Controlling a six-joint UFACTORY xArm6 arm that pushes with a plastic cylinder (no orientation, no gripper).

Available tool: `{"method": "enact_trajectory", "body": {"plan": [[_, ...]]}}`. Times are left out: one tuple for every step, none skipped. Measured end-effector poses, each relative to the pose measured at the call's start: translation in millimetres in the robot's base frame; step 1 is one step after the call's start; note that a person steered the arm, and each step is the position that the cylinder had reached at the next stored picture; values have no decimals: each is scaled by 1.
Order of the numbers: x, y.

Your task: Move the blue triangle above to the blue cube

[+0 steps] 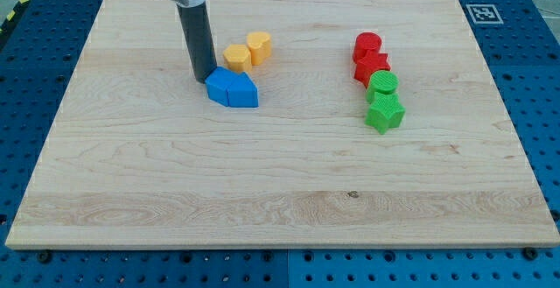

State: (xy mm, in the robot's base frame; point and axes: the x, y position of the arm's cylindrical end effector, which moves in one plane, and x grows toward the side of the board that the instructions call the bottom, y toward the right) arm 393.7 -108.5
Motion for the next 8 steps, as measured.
{"method": "enact_trajectory", "body": {"plan": [[2,0],[8,2],[27,13],[46,14],[55,13],[76,16],[99,55],[97,106]]}}
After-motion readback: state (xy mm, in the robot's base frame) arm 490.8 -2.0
